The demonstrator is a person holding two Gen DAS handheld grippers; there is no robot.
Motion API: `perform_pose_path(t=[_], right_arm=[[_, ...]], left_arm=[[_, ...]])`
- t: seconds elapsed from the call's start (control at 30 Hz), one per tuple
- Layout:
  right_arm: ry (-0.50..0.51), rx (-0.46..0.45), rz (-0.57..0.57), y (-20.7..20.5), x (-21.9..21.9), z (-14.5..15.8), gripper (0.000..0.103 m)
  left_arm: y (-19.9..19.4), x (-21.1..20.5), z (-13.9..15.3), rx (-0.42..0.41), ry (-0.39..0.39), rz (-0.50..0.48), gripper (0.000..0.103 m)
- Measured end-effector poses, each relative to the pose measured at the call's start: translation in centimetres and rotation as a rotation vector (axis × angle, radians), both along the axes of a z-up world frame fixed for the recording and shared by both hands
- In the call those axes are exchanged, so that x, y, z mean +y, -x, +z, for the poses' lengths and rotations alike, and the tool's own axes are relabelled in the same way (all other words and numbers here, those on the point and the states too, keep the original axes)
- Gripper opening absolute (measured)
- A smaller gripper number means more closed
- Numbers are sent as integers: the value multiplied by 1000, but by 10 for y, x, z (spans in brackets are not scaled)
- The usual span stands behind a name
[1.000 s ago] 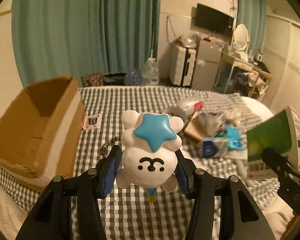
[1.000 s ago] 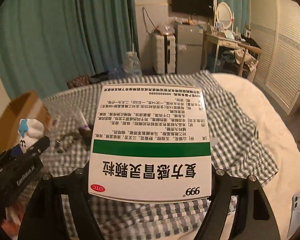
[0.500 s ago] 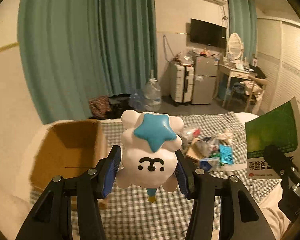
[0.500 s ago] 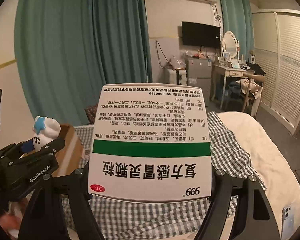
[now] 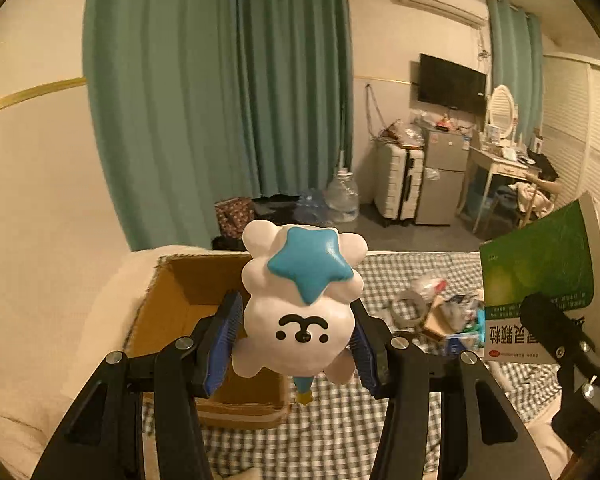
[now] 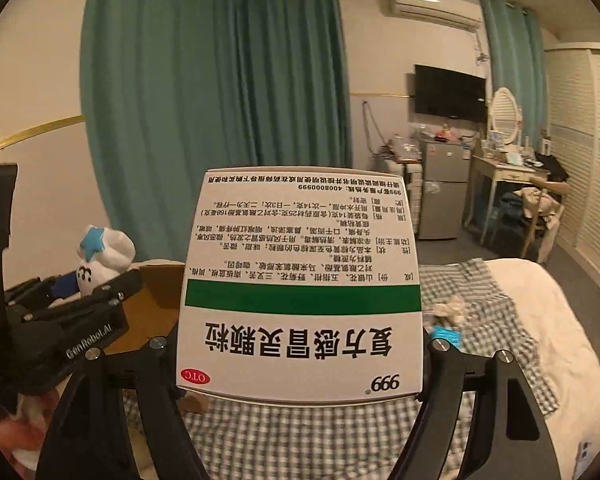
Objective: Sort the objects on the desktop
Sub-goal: 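Carry the toy and the medicine box in both tools over the cardboard box, then open the left tool to drop the white toy into the cardboard box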
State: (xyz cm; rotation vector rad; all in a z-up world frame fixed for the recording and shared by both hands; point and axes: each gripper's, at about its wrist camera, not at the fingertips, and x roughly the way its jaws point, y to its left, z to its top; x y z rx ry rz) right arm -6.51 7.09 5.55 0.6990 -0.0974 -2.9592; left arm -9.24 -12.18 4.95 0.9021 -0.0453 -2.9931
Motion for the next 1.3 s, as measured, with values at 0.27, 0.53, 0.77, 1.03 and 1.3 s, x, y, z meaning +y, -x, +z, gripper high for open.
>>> perform_pose_path(t=[0.27,0.53,0.77,1.03,1.3], right_arm=[[-17,-35,107,27,-56,-10,76],[-6,-89,193,50,-105,-36,76],[-5,-153,238,77,-136,-67,76],[-3,-226,257,112,-161,-97,76],[16,-271,269,144,-176,-120,77]], left_arm=[[13,-62,-17,-22,-39,86,53],[29,-121,-40,-42,-62,164,53],[50,-155,-73,-87,-97,194,53],[78,-173,-118,-158,-131,189,53],[91,-185,-142,-185,-144,185,74]])
